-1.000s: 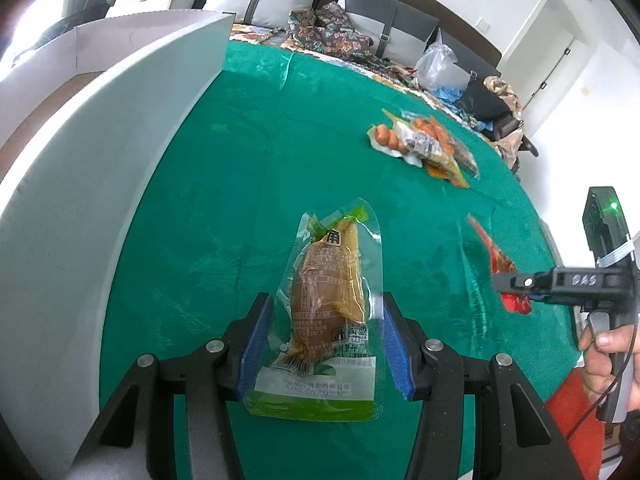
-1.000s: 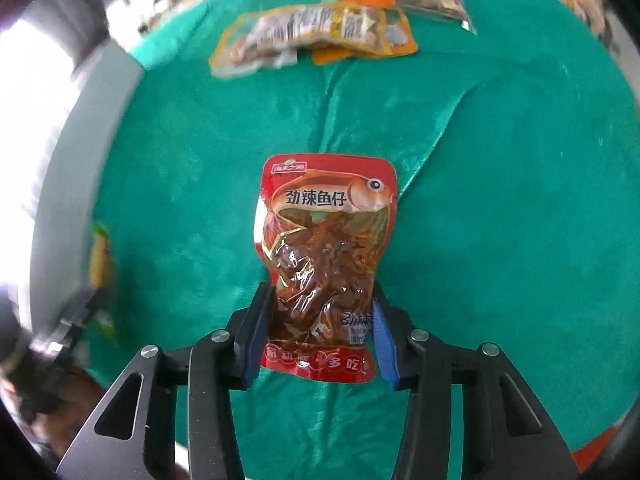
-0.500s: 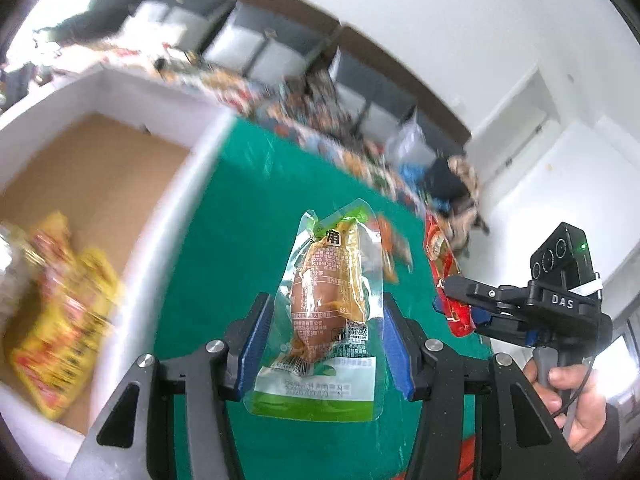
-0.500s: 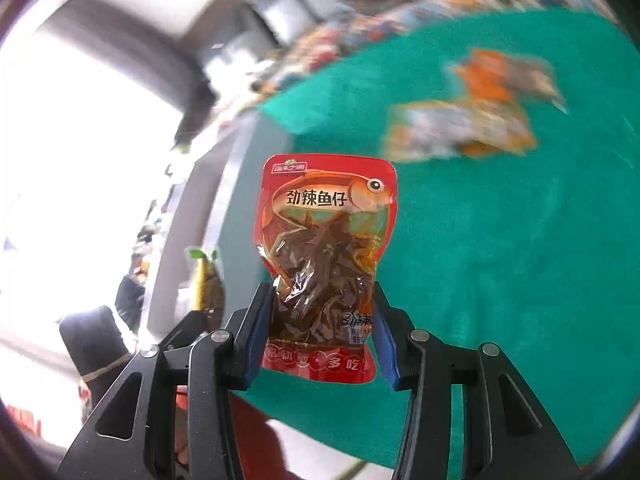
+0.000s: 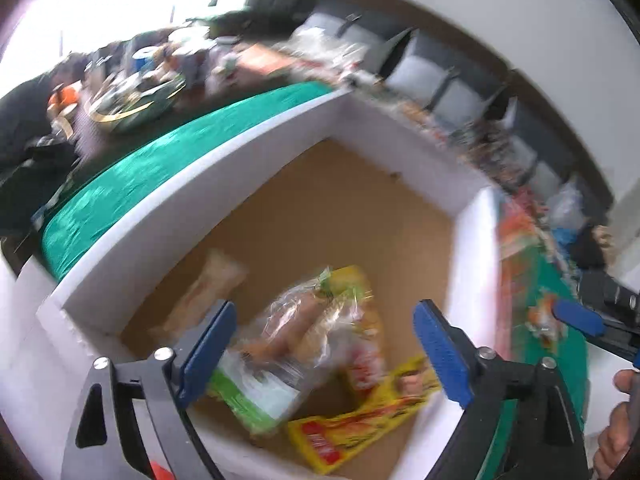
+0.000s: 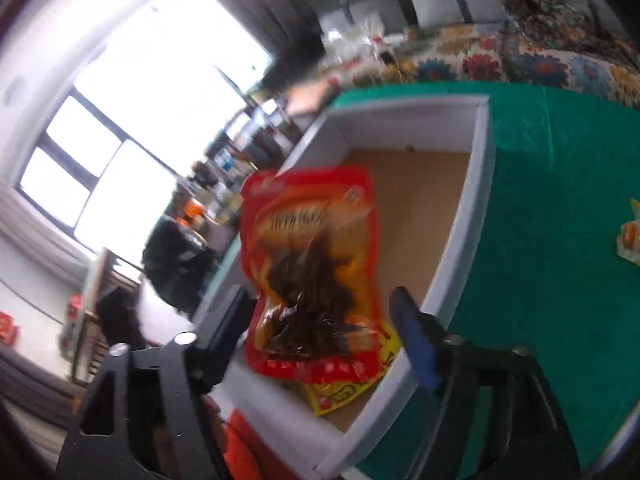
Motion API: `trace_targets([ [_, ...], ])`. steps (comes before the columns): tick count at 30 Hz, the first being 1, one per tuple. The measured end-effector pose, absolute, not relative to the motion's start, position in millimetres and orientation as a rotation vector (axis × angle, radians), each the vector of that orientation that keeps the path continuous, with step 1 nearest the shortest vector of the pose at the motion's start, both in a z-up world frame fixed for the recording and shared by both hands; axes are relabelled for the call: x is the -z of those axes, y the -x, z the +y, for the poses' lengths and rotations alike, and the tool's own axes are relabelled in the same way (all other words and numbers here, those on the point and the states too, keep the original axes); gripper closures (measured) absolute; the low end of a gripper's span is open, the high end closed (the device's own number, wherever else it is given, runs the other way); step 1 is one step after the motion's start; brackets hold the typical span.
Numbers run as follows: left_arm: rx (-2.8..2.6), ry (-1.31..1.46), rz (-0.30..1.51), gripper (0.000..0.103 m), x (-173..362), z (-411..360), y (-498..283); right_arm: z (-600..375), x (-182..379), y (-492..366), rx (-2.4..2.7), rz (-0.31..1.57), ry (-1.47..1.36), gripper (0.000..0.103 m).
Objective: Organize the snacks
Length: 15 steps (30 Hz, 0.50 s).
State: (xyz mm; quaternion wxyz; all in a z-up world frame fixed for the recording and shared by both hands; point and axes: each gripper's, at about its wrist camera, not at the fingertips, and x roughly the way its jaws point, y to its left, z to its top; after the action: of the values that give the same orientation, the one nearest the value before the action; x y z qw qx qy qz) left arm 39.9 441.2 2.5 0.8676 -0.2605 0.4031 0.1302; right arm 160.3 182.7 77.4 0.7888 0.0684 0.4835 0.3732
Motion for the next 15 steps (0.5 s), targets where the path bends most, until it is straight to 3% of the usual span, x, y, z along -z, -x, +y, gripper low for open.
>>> trace_targets([
  [2,-0.294,0.534,0.851,0.013,4.3,441.7,-36.4,191.2,-64.4,-159.7,-0.766,1.106,-0.095,0.025],
  [8,-0.295,0.523,0.804,0.011,-1.9,423.4,-28.0,141.9,-62.4,-148.7,-0.675,0.970,-0.048,0.025],
  [13,-0.158,0.496,0.744,0.009,-32.2,363.8,-35.6,41.1,-14.3,-137.4,-0.398,0.854,0.131,0.025],
  [15,-0.076,0.458,0.725,0.004,-45.4,328.0,-39.8,-11.4,14.9,-134.5,-0.270,0.859,0.196,0.025],
])
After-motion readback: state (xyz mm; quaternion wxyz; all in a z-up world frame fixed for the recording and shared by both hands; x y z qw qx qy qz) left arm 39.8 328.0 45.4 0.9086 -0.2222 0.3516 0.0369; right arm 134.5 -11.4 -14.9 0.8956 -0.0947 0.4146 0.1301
